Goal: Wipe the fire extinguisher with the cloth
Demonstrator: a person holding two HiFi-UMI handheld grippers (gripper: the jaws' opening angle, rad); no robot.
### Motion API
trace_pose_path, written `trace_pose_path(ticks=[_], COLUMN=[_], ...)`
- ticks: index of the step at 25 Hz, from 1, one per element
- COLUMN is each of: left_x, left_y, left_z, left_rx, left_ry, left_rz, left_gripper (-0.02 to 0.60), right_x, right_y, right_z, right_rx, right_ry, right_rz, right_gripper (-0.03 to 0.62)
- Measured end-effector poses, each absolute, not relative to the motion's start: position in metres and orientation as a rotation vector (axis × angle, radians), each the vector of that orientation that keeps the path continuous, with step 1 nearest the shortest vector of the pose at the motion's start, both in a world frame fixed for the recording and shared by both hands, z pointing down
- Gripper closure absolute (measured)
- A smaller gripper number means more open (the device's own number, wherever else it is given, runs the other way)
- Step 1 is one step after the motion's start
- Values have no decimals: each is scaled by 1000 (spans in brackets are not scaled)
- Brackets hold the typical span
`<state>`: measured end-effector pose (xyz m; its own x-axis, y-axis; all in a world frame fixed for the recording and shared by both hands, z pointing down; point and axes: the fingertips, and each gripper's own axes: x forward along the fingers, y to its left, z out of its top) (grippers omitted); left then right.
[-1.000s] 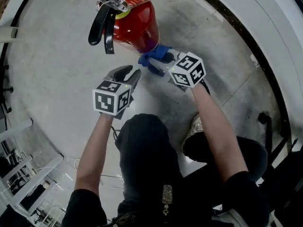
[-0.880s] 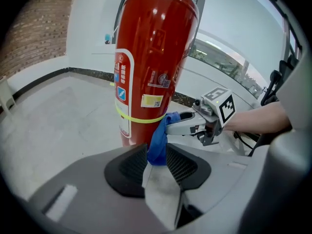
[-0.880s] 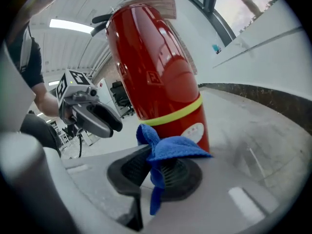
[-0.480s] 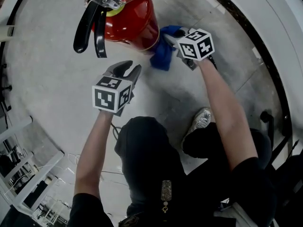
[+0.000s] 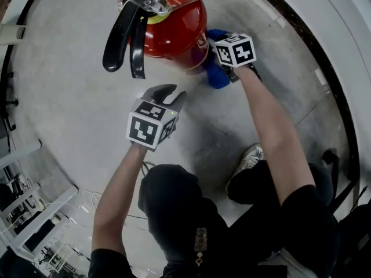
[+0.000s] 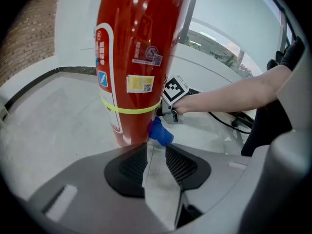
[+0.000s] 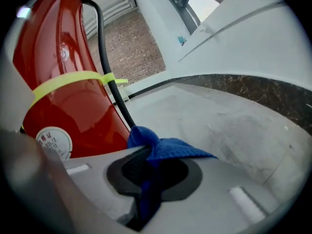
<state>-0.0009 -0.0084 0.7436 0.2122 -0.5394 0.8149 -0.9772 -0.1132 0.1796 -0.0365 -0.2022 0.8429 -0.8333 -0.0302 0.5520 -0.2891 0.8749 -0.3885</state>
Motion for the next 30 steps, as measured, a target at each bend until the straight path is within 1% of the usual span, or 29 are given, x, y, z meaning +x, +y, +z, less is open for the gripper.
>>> trace_pose_path(ticks=[5, 9, 13, 19, 24, 30], left_x=[-4, -4, -3, -11, -22, -34], left_y=[-4, 1, 6, 18, 28, 36], left_z=[743, 743, 740, 730, 724, 718], left_rx=[1758, 1765, 1780, 1794, 1784, 1765], left_ry=[-1435, -1428, -1418, -1418, -1459, -1525], left_rz=[711, 691, 681, 680, 654, 602], left_gripper=[456, 456, 456, 456, 456, 456], right_x=[-15, 12, 19, 11, -13, -35], right_y=[-189, -155, -122, -76, -47, -30], right_z=[864, 881, 880, 871, 860, 825], right_rx=[226, 165, 151, 116, 68, 62], right_ry=[-2396, -2315, -2302, -2308, -2345, -2440], right_rz=[571, 504, 513, 560, 555, 574], right_gripper=[551, 551, 551, 551, 551, 551])
